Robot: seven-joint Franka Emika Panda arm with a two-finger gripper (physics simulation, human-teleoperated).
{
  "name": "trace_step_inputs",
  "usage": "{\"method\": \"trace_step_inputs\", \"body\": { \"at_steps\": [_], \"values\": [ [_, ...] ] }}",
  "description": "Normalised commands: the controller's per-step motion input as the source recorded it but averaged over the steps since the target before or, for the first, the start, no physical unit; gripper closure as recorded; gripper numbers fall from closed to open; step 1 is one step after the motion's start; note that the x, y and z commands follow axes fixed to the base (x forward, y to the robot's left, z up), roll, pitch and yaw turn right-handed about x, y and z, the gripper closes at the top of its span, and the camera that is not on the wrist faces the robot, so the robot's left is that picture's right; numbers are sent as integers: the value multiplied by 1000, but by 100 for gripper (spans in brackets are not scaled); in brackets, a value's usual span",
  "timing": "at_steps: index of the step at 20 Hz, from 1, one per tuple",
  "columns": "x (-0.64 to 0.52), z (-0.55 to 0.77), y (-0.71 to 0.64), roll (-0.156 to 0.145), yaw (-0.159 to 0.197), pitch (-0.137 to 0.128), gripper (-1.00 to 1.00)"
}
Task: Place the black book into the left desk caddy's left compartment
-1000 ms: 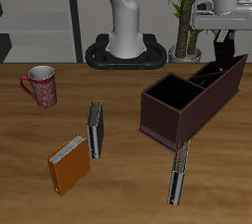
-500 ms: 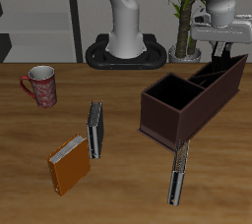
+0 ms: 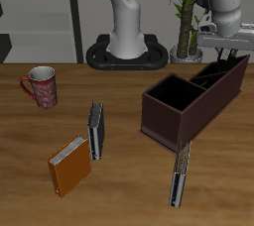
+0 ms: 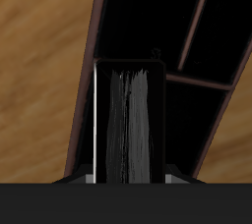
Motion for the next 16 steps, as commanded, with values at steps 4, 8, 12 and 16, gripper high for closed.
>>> {"method": "trace_step_inputs", "body": {
  "at_steps": [4, 8, 12, 16],
  "values": [
    [11, -218, -74, -6, -63, 165, 100],
    [-106, 2, 49, 105, -30, 25, -100],
    [-12, 41, -56, 10, -30, 15, -100],
    [-9, 72, -70, 3, -16, 3, -100]
  ]
}}
